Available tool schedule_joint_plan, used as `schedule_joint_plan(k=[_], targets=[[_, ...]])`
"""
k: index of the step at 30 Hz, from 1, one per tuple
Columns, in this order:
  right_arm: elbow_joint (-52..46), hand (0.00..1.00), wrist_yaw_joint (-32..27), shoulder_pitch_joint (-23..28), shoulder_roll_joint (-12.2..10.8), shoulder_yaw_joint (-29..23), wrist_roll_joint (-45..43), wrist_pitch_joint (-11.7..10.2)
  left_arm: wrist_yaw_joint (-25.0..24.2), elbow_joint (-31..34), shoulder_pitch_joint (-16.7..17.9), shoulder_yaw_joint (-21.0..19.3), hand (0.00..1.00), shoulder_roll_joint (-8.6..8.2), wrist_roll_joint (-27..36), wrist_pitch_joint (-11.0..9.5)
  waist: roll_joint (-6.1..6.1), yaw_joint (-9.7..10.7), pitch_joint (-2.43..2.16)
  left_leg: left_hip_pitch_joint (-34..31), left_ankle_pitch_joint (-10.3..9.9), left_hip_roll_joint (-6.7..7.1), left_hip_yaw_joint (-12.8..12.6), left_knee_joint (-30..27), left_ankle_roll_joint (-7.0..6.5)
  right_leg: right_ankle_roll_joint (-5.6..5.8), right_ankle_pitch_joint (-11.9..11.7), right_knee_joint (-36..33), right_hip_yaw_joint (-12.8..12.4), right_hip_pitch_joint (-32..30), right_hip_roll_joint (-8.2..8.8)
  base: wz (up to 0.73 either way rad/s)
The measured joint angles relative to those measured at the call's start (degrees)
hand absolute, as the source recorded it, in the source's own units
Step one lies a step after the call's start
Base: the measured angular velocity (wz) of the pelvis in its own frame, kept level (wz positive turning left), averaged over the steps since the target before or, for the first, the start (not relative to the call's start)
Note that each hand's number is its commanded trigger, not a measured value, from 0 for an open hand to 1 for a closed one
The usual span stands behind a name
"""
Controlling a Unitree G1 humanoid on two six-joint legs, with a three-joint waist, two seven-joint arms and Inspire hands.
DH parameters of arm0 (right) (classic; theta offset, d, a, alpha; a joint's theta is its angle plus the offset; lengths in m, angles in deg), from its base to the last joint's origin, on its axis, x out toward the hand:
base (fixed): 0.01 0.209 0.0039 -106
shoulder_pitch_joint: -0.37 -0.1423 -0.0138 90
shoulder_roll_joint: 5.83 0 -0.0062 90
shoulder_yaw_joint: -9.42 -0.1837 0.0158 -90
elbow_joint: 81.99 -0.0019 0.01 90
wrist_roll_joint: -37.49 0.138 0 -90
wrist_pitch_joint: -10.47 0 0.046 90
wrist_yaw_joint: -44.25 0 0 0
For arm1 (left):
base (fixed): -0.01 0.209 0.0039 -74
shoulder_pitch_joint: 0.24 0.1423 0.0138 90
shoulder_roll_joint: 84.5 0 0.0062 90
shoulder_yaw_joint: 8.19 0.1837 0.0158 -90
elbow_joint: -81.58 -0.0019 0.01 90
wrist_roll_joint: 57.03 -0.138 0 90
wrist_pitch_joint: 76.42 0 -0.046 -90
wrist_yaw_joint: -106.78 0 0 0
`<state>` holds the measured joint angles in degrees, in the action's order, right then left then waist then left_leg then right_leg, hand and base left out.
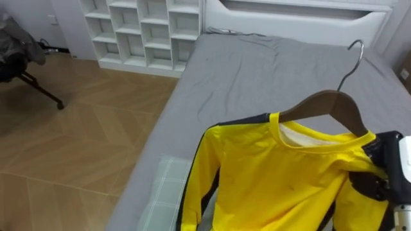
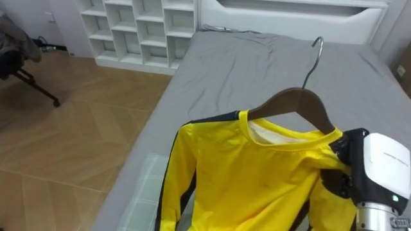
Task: Hang clothes
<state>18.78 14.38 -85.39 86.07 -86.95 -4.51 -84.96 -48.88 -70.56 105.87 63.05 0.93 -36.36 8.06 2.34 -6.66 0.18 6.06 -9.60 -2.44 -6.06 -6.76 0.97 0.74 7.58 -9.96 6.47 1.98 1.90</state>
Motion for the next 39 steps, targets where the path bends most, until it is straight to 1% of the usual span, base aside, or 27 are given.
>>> schedule_joint_plan(k=[1,2,3,5,8,12,13,16,20,22,25,26,27,28,31,33,34,35,36,37,38,39], targets=[[-0.3,1.0,0.0,0.0,0.0,0.0,0.0,0.0,-0.1,-0.7,0.0,-0.4,0.0,-0.14,0.0,0.2,0.15,0.0,0.04,0.0,-0.1,-0.02,0.0,0.0,0.02,0.01,0.1,0.0,0.0,0.0,-0.01,0.03],[-0.4,1.0,0.0,0.0,0.0,0.0,0.0,0.1,-0.3,-2.1,0.1,-0.6,0.0,-0.46,0.1,0.4,0.42,-0.1,-0.06,-0.3,-0.3,-0.04,0.1,0.0,0.08,0.05,0.1,0.0,0.1,0.0,-0.03,0.03],[-0.4,1.0,0.0,0.0,0.0,0.0,0.1,0.5,-0.4,-2.6,0.3,-1.1,0.0,-1.14,0.1,0.9,0.59,-0.1,-0.13,-0.3,-0.5,-0.04,0.1,0.0,0.05,0.09,0.1,0.0,0.1,0.0,-0.02,0.0],[-0.6,1.0,0.0,0.3,0.0,0.0,0.1,1.2,-0.6,-3.4,0.5,-1.3,0.0,-1.88,0.0,1.7,0.9,-0.4,-0.19,-0.3,-0.6,0.01,0.1,0.0,0.01,0.1,0.1,0.0,0.1,0.0,0.03,0.0],[-1.3,1.0,0.0,0.6,-0.1,0.0,0.2,1.9,-1.1,-4.2,0.7,-1.3,0.0,-1.95,0.1,2.8,1.3,-0.8,-0.37,-0.4,-0.6,0.01,0.1,0.0,0.0,0.13,0.2,0.0,0.2,0.0,0.04,0.0],[-4.0,1.0,0.2,1.5,-0.1,0.1,1.4,2.2,-1.6,-5.2,1.0,-1.3,0.0,-2.06,0.1,3.2,1.2,-1.1,-0.37,-0.4,-0.6,0.0,0.1,0.0,0.0,0.24,0.3,-0.3,0.4,-0.1,0.1,0.0],[-4.5,1.0,0.4,1.5,-0.1,0.2,1.3,2.5,-1.7,-5.6,1.0,-1.3,0.0,-2.06,0.1,3.2,1.19,-1.1,-0.33,-0.3,-0.6,0.0,0.1,-0.1,0.0,0.27,0.4,-0.6,0.4,-0.2,0.14,0.0],[-5.4,1.0,0.6,1.5,-0.2,0.2,1.3,2.6,-2.8,-6.6,0.9,-1.0,0.0,-2.09,0.2,3.6,1.24,-0.9,-0.33,-0.3,-0.6,0.0,0.1,-0.1,0.0,0.29,0.5,-0.9,0.3,-0.3,0.17,0.0],[-5.5,1.0,2.4,1.4,-0.5,0.2,1.2,2.6,-4.8,-8.4,0.1,0.8,0.0,-2.08,0.0,3.8,1.32,-0.9,-0.26,-0.4,-0.6,0.01,0.1,-0.1,0.01,0.27,0.5,-0.9,0.3,-0.4,0.17,0.0],[-5.5,1.0,3.4,1.4,-0.5,0.2,1.1,2.6,-5.3,-8.9,-0.1,1.0,0.0,-2.2,0.0,3.9,1.44,-0.8,-0.2,-0.4,-0.6,0.02,0.1,-0.1,0.02,0.27,0.5,-0.9,0.2,-0.4,0.16,0.0],[-5.9,1.0,5.2,1.2,-0.5,0.0,1.1,2.6,-6.0,-8.8,0.0,1.0,0.0,-2.57,-0.2,4.0,1.63,0.2,-0.04,-0.5,-0.6,0.03,-0.2,-0.1,0.02,0.26,0.5,-0.9,-0.2,-0.6,0.16,-0.04],[-6.9,1.0,6.0,1.5,-0.6,0.0,1.0,2.8,-6.1,-8.7,0.0,1.0,0.0,-2.86,-1.0,4.0,1.73,0.5,0.02,-0.6,-0.6,0.04,-0.4,-0.1,0.01,0.27,0.5,-0.9,-0.4,-0.8,0.15,-0.1],[-8.1,1.0,7.0,1.5,-0.7,0.0,1.0,2.8,-6.4,-8.7,-0.1,1.1,0.0,-3.09,-1.9,4.0,1.82,1.0,0.19,-0.6,-0.6,0.04,-0.6,0.0,0.01,0.26,0.5,-0.9,-0.7,-1.0,0.1,-0.1],[-8.6,1.0,7.4,1.5,-0.8,0.0,1.0,2.8,-6.5,-8.7,-0.2,1.1,0.0,-3.16,-2.4,4.0,1.88,1.2,0.21,-0.6,-0.6,0.04,-0.8,0.0,0.01,0.27,0.5,-0.9,-0.9,-1.1,0.07,-0.14],[-10.9,1.0,7.8,1.5,-0.8,0.0,-0.2,2.7,-7.4,-8.1,-0.7,3.0,0.0,-3.29,-3.5,4.0,2.08,1.8,0.1,-1.3,-0.6,0.03,-2.2,-0.1,0.0,0.24,0.5,-1.3,-2.3,-2.6,-0.06,-0.27],[-11.2,1.0,7.8,1.8,-0.8,0.1,-0.8,2.3,-7.5,-7.5,-1.4,3.4,0.0,-3.32,-4.1,3.9,2.26,2.0,0.06,-1.3,-0.6,-0.01,-4.5,-0.1,-0.02,0.23,0.4,-2.0,-4.0,-3.9,-0.17,-0.4],[-11.2,1.0,7.8,2.0,-0.8,0.2,-0.8,2.3,-7.5,-7.6,-1.7,3.5,0.0,-3.29,-4.1,3.8,2.26,1.9,0.06,-1.3,-0.6,-0.05,-5.1,-0.1,-0.04,0.24,0.3,-2.1,-4.5,-4.1,-0.27,-0.46],[-11.2,1.0,7.8,2.5,-1.0,0.3,-0.8,2.4,-7.5,-7.7,-2.0,4.1,0.0,-3.17,-4.2,3.8,2.24,2.0,0.07,-1.2,-0.8,-0.2,-6.3,-0.1,-0.25,0.24,0.2,-2.2,-5.2,-4.5,-0.45,-0.45],[-10.7,1.0,7.9,2.6,-1.3,0.4,-1.1,2.4,-7.6,-7.7,-2.6,5.0,0.0,-2.99,-4.2,3.8,2.19,2.4,0.11,-0.9,-1.1,-0.36,-7.3,-0.2,-0.27,0.25,0.0,-2.5,-6.5,-5.2,-0.84,-0.51],[-10.3,1.0,8.1,2.6,-1.4,0.5,-1.2,2.3,-7.6,-7.7,-2.8,5.5,0.0,-2.96,-4.2,3.8,2.13,2.3,0.3,-0.7,-1.2,-0.48,-8.3,-0.2,-0.25,0.23,-0.2,-2.6,-7.3,-5.5,-1.09,-0.72],[-9.6,1.0,8.8,2.6,-1.6,0.8,-1.2,2.3,-7.8,-7.9,-3.2,5.6,0.0,-2.98,-4.3,3.8,2.04,1.9,0.35,-0.3,-1.5,-0.78,-10.5,-0.2,-0.12,0.08,-0.6,-2.7,-8.2,-6.5,-1.5,-0.97],[-9.5,1.0,10.1,2.6,-2.1,0.9,-1.3,2.4,-8.0,-8.3,-3.7,5.5,0.0,-2.8,-4.8,3.8,1.99,1.8,0.32,-0.1,-1.9,-1.21,-13.1,-0.3,0.03,-0.34,-1.1,-2.7,-8.2,-7.5,-2.12,-1.06]])
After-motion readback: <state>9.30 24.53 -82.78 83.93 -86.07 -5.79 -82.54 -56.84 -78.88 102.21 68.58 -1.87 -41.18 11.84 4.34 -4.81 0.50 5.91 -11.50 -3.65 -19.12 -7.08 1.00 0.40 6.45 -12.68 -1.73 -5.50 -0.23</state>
